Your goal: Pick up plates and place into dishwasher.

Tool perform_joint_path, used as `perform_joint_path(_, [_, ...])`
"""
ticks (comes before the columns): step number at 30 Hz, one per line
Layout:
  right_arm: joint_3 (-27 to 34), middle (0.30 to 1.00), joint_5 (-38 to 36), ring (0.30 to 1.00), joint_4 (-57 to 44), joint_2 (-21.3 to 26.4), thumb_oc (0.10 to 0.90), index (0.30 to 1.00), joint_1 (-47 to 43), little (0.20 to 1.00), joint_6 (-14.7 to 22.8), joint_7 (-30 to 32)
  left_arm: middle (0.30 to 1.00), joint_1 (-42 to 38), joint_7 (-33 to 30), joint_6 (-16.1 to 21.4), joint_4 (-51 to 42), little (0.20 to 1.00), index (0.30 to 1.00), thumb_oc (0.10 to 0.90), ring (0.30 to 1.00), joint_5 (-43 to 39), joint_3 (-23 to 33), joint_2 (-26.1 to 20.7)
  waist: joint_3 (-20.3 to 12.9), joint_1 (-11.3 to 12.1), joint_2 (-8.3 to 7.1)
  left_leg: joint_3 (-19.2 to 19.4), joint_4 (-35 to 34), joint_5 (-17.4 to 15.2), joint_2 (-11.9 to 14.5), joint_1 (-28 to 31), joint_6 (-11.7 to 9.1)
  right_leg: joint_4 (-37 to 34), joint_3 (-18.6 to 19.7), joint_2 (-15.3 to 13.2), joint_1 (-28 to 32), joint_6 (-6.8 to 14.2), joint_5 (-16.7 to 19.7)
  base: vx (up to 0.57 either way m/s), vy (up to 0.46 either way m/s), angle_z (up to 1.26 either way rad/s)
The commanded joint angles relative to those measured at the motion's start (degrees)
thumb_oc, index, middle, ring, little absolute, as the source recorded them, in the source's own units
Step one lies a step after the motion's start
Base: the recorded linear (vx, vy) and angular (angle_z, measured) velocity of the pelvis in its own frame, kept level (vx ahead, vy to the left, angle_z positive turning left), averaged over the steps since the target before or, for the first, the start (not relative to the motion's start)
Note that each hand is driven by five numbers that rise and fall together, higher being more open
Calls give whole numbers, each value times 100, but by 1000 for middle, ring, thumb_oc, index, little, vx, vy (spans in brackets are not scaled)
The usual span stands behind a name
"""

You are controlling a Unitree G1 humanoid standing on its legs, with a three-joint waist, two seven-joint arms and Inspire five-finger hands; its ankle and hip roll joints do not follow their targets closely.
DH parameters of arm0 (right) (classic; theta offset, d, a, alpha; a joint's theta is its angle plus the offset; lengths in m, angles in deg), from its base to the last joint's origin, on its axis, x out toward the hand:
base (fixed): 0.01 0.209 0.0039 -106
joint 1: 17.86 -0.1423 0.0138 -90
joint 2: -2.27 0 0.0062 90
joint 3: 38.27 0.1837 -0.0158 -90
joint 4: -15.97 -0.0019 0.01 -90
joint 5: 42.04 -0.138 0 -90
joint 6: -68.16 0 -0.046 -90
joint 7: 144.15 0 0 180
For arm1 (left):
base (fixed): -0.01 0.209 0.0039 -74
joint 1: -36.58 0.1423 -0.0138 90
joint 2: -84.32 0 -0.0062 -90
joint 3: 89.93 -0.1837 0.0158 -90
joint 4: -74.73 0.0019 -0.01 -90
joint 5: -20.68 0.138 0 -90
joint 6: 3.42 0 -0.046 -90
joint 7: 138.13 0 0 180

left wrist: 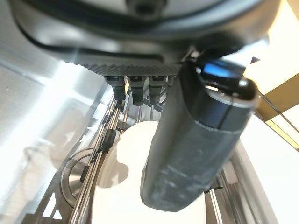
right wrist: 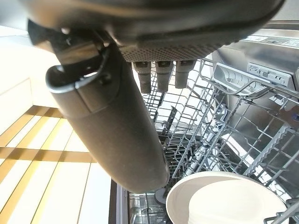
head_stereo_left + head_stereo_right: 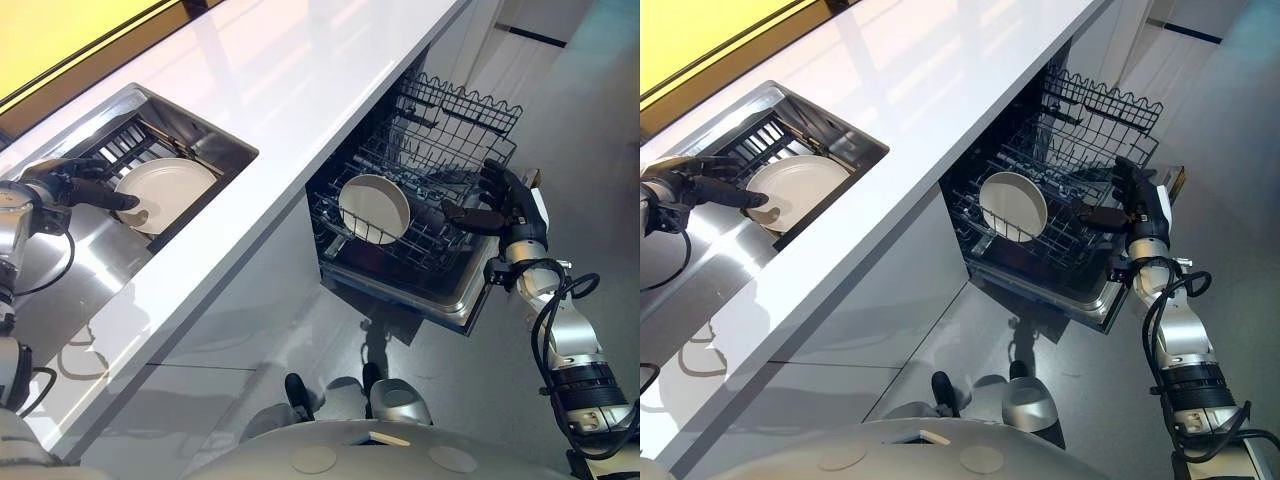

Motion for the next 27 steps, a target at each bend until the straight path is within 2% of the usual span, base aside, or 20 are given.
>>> perform_joint_path(1, [41, 900, 25, 900, -887, 521, 800, 900, -316, 900, 550, 57, 900, -785, 108, 116, 314, 900, 900, 800, 900, 477, 78, -90, -364, -121, 87, -194, 238, -657, -348, -119, -6, 790, -354, 36, -489, 698, -463, 0, 0, 0])
perform_joint_path(4, [55, 900, 32, 900, -914, 507, 800, 900, -299, 900, 574, 96, 900, -716, 292, 75, 324, 900, 900, 800, 900, 1129, 62, -269, -342, -91, 98, -167, 276, -683, -343, -129, -16, 778, -362, 29, -481, 709, -458, -51, -25, -4])
perform_joint_path(5, [90, 900, 6, 900, -911, 516, 800, 900, -273, 900, 598, 106, 900, -683, 424, 108, 327, 900, 900, 800, 900, 1766, 67, -380, -339, -71, 108, -152, 282, -678, -338, -134, -20, 760, -368, 30, -474, 711, -443, -58, -36, -3])
perform_joint_path(8, [162, 900, -114, 900, -918, 616, 800, 900, -313, 900, 573, 143, 900, -755, 608, 205, 480, 900, 900, 800, 900, 2807, -109, -707, -324, -42, 135, -171, 316, -672, -325, -153, -31, 767, -392, 30, -464, 708, -438, -53, -36, -3])
perform_joint_path(13, [273, 900, -287, 900, -821, 721, 800, 900, -367, 900, 639, 213, 900, -1144, 760, 460, 809, 900, 900, 800, 900, 3837, -357, -1447, -332, 26, 198, -201, 400, -698, -300, -145, -56, 784, -412, 22, -398, 689, -462, -17, -49, -4])
perform_joint_path(16, [362, 900, -410, 900, -740, 783, 800, 900, -346, 900, 671, 221, 900, -1468, 511, 599, 821, 900, 900, 800, 900, 3911, -426, -1781, -353, 55, 224, -236, 471, -737, -297, -155, -63, 794, -376, 28, -363, 673, -493, 11, -52, 1])
perform_joint_path(21, [511, 900, -548, 900, -597, 800, 800, 900, -225, 900, 759, 99, 900, -1993, -56, 865, 749, 900, 900, 800, 900, 3767, -537, -2047, -398, 66, 246, -274, 468, -755, -294, -140, -73, 820, -351, 41, -335, 660, -535, 25, -37, 5])
perform_joint_path(24, [562, 900, -655, 900, -480, 836, 800, 900, -176, 900, 765, -18, 900, -2529, -628, 1060, 609, 900, 900, 800, 900, 3239, -745, -2142, -440, 44, 263, -290, 444, -758, -290, -131, -83, 861, -329, 61, -349, 652, -565, 52, -32, 4])
perform_joint_path(27, [576, 900, -699, 900, -421, 846, 800, 900, -129, 900, 731, -142, 900, -2892, -835, 1219, 492, 900, 900, 800, 900, 2708, -957, -2092, -454, 21, 253, -295, 445, -763, -289, -133, -85, 927, -301, 74, -387, 652, -599, 70, -6, 7])
